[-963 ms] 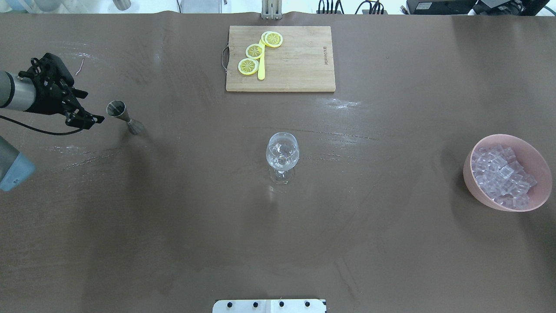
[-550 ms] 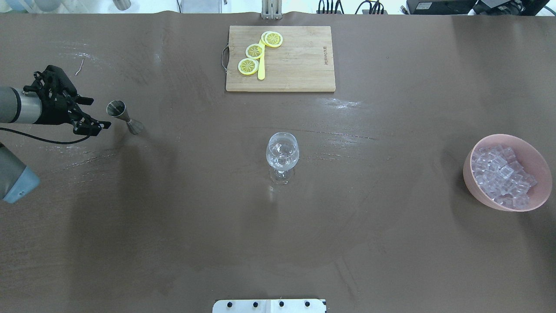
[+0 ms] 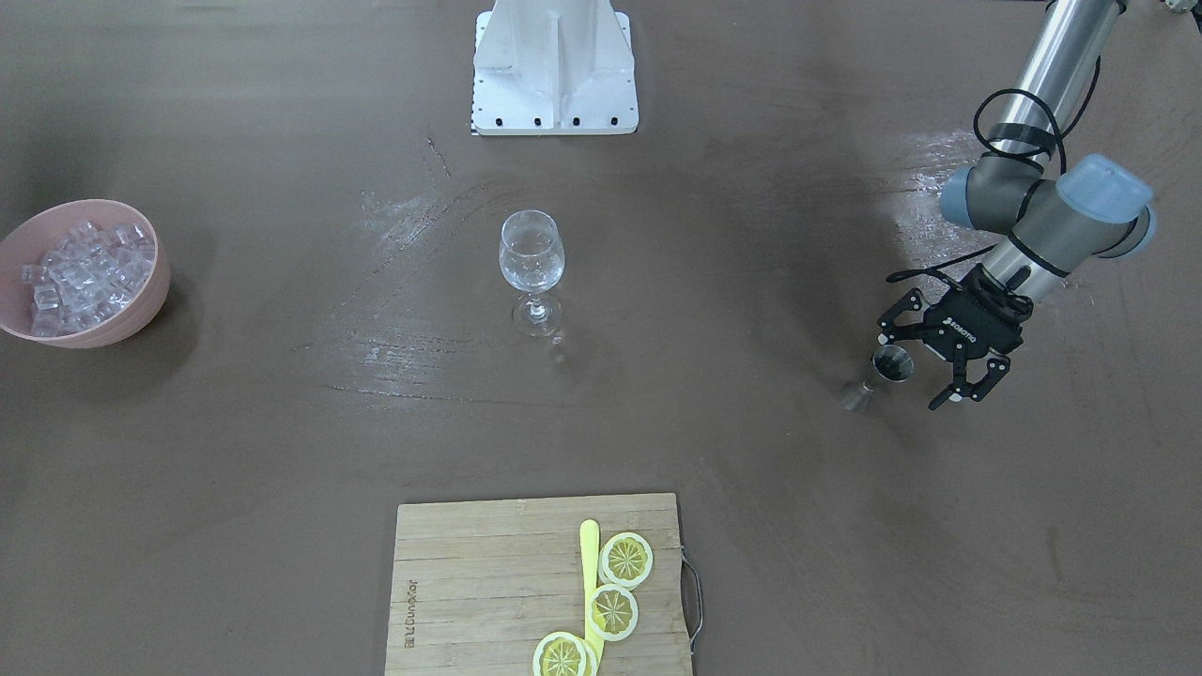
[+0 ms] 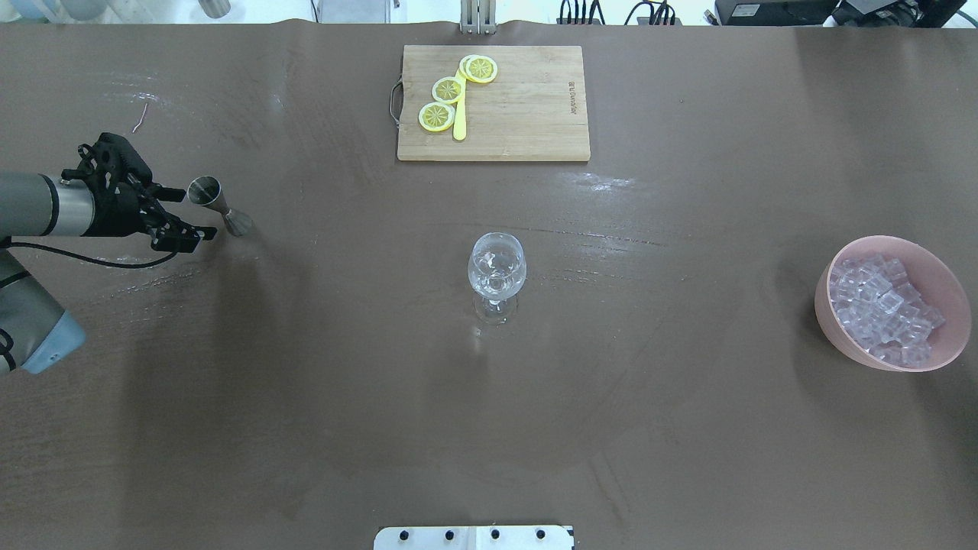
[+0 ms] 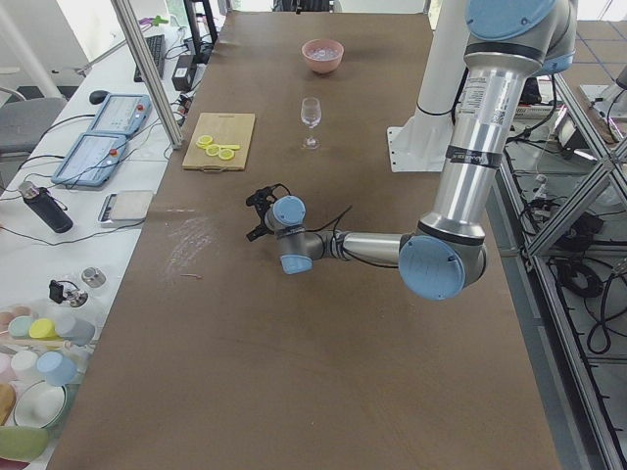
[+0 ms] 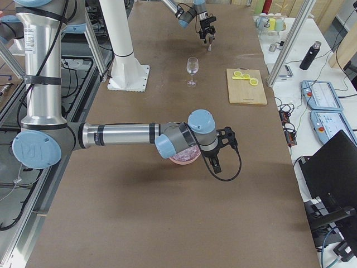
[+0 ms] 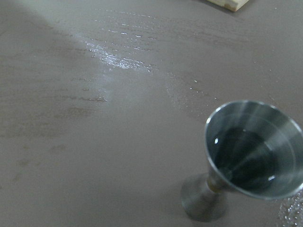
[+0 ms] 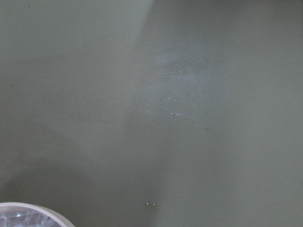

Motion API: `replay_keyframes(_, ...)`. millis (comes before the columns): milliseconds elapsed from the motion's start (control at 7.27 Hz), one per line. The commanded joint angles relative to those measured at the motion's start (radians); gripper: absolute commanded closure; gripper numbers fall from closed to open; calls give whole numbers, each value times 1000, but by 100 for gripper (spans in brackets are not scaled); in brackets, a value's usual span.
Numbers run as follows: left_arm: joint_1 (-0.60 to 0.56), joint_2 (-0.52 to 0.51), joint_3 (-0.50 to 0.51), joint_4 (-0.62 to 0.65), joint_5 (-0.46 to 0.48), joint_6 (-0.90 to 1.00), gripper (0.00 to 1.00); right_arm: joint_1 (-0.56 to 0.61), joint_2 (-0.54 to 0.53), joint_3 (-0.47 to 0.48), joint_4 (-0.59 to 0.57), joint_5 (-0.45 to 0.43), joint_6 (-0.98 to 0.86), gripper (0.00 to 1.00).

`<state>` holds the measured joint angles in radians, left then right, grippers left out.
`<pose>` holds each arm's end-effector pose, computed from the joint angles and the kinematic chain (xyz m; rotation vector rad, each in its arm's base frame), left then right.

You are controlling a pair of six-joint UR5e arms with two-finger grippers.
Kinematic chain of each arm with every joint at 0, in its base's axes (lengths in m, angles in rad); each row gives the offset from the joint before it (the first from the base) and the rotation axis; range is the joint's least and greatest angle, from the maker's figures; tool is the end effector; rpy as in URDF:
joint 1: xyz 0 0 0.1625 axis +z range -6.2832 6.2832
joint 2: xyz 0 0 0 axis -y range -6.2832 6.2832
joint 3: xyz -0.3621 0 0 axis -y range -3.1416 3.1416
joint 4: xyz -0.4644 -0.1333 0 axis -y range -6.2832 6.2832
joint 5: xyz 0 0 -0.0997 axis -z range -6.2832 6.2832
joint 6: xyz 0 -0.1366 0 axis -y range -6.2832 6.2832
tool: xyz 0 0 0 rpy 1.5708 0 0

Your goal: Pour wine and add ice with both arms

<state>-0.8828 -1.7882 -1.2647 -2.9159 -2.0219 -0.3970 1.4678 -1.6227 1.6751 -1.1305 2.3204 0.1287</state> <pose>0.3802 -0.5786 0.5004 0.8643 0.9808 0.5318 -0.0196 -0.5812 0.5407 0.3811 -0.7831 -0.1605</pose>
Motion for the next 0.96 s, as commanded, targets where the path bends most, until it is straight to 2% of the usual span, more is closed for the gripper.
replay_keyframes(0, 25, 0, 4, -57, 3, -116, 3, 0, -2, 0, 0, 1, 2, 0)
replay_keyframes(413, 51, 0, 5, -68, 64, -123, 3, -1, -2, 0, 2, 1, 0, 0)
replay_keyframes(826, 53, 0, 8, -136, 66, -147, 3, 0, 0, 0, 2, 1, 0, 0)
